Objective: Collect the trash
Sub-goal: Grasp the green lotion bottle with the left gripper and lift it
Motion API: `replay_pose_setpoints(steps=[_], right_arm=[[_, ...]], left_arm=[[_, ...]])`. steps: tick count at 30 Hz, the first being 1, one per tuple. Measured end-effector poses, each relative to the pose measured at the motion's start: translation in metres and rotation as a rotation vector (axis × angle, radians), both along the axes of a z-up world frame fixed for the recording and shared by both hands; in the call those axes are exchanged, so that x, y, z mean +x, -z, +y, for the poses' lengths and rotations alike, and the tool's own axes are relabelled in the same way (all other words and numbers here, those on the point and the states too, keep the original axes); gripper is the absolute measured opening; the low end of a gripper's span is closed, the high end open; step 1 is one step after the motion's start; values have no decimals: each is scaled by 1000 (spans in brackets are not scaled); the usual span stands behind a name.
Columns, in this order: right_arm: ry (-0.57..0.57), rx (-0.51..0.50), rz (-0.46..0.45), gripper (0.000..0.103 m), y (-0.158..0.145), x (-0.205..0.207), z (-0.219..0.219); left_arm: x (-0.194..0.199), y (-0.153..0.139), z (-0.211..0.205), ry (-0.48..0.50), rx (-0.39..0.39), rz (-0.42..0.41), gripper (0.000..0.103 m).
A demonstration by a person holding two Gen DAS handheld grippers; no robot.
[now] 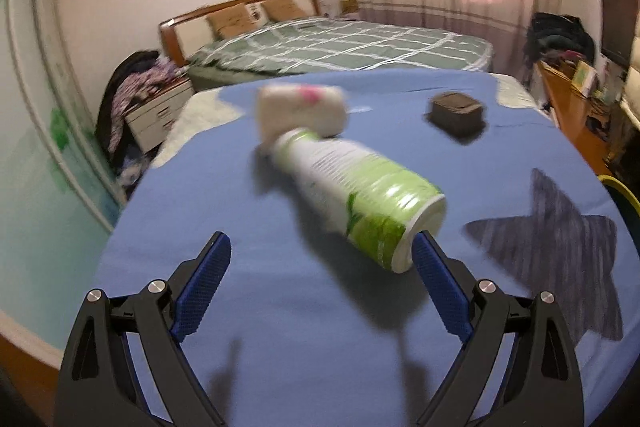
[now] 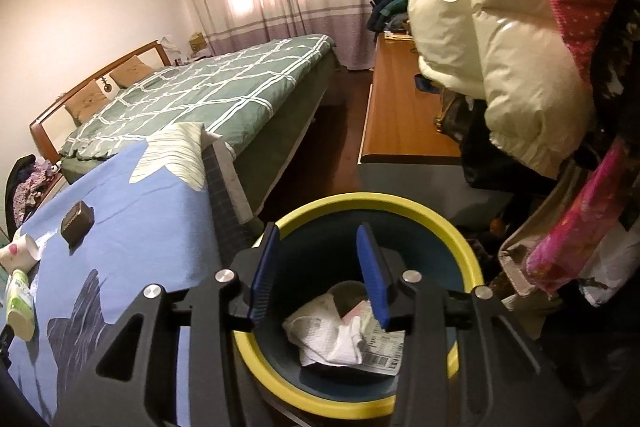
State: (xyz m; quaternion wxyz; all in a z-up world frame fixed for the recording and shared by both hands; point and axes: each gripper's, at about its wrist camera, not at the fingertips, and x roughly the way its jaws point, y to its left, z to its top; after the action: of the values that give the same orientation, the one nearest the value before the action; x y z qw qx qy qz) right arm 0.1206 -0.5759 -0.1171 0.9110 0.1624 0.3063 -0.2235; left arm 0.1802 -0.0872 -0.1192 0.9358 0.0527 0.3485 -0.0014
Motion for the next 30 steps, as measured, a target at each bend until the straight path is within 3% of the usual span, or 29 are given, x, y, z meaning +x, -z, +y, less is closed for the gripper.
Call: replay_pose_setpoints(steps=[4,7,10,13,17,25,27,30], right_arm=[[-24,-4,-1,40,-1,7,10],[-37,-3,-12,42,-5,10,17],[-44,-7,-25,43,-10,11,23],[-53,-10,-32,44,-13,11,29],[-59,-7,-37,45,-13,10,31],[-74,12,-26,45,-4,16,31],[-79,11,-23,45,-3,17,33],[-82,12,-22,45,-2,17,33]], left_arm=[[-14,-5,46,-90,-16,-7,91],[-24,-12,59,-86,-96,-9,91],[-30,-14,43,-22,-170,-21,92],[-24,-10,10,17,-147,-24,92],[-3,2,-15,-18,-118,20,92],[26,17,-18,-53,-127,86,71],[29,17,-20,-39,-123,84,56],[26,14,-20,-4,-98,77,56]])
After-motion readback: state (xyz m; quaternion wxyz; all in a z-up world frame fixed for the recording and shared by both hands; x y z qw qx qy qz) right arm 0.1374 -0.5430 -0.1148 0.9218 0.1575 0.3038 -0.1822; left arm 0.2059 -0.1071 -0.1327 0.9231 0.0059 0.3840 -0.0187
